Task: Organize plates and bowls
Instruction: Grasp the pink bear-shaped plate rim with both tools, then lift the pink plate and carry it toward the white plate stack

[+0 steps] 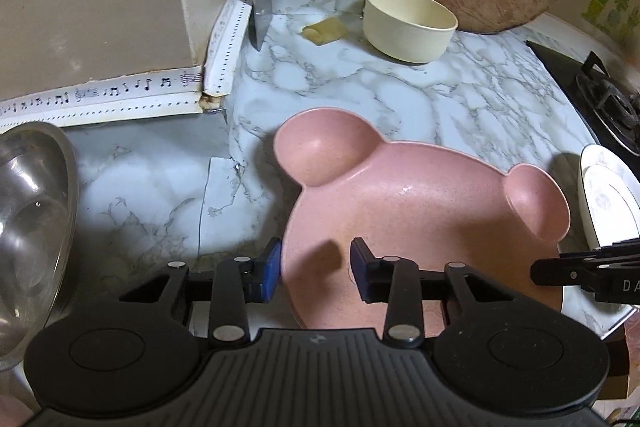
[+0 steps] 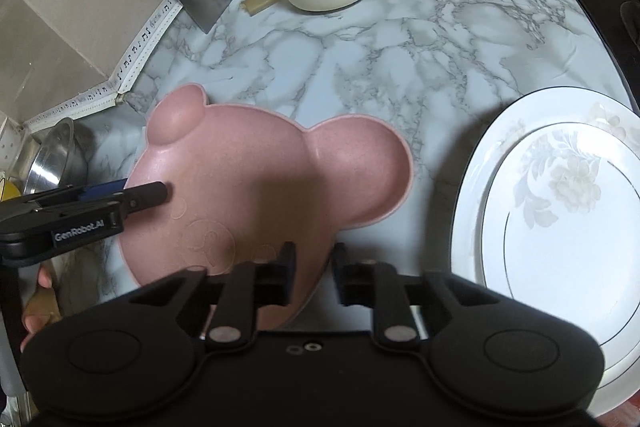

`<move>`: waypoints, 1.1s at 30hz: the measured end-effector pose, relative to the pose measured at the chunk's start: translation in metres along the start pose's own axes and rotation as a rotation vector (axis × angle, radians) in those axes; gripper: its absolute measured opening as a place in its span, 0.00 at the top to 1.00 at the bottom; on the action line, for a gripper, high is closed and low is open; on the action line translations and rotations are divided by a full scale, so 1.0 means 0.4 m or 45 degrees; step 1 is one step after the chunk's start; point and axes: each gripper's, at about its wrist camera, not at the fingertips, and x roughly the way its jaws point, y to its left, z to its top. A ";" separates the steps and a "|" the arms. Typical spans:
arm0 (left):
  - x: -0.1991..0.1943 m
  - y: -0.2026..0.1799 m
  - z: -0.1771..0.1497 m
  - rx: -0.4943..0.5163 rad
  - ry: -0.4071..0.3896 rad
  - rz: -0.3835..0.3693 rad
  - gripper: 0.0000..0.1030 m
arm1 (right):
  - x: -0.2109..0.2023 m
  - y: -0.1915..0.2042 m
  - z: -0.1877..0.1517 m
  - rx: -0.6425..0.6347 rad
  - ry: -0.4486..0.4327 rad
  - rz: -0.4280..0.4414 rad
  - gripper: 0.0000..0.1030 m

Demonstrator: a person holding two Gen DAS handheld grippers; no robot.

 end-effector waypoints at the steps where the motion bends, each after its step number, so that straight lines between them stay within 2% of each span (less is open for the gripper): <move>1: -0.001 0.003 0.000 -0.009 0.001 0.004 0.73 | 0.000 0.000 -0.002 -0.001 -0.008 -0.010 0.88; 5: -0.003 0.015 -0.001 -0.053 0.008 0.005 0.82 | -0.002 -0.002 -0.003 -0.019 -0.036 -0.026 0.90; 12: -0.018 0.013 -0.026 -0.142 0.033 -0.004 0.86 | -0.023 0.004 -0.006 -0.106 -0.094 -0.065 0.90; 17: -0.069 -0.019 -0.037 -0.173 -0.014 -0.036 0.86 | -0.073 -0.009 -0.005 -0.147 -0.139 -0.045 0.91; 21: -0.114 -0.086 -0.030 -0.132 -0.068 -0.059 0.86 | -0.135 -0.047 -0.004 -0.147 -0.185 -0.025 0.91; 26: -0.143 -0.191 -0.022 -0.080 -0.120 -0.124 0.86 | -0.209 -0.123 -0.012 -0.117 -0.241 -0.052 0.91; 33: -0.130 -0.354 -0.018 -0.005 -0.144 -0.198 0.86 | -0.296 -0.268 -0.029 -0.054 -0.305 -0.098 0.91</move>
